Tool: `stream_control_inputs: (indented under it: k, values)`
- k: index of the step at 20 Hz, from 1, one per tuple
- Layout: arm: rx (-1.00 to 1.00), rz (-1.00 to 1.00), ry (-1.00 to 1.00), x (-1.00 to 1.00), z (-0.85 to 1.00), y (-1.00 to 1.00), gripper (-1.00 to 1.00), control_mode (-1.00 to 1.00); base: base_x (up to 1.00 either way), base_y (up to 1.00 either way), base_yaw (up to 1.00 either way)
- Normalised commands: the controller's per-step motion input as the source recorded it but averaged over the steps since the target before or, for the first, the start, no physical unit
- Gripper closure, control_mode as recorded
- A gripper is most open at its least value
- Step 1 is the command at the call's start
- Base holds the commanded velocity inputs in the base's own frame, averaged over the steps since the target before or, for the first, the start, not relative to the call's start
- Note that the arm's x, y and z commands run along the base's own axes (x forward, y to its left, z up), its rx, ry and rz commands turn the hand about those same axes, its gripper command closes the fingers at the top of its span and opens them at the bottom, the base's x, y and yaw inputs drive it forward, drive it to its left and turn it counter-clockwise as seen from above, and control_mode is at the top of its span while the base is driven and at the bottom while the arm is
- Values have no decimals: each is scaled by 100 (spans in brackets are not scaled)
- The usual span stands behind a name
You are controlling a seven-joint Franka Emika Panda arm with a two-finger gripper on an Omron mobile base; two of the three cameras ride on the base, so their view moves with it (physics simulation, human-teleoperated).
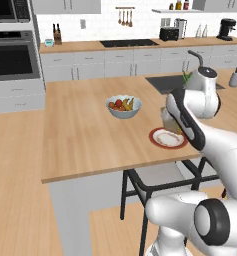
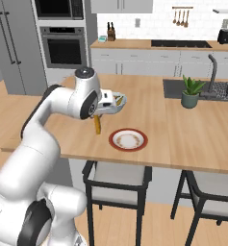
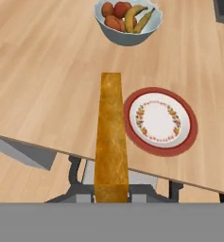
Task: Start the toaster. Once the lever pops up, take the bread to the plate on the dining counter.
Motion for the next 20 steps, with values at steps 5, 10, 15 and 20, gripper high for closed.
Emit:
stream_control_inputs:
  k: [5, 10, 15, 20]
  values:
    - [0, 0, 11, 31, -61, -1, 100, -100, 0, 0, 0]
    - [4, 0, 6, 10, -22, -11, 100, -100, 0, 0, 0]
    - [11, 0, 1, 17, -10, -7, 100, -100, 0, 0, 0]
    - [15, 0, 0, 57, -20, -19, 100, -100, 0, 0, 0]
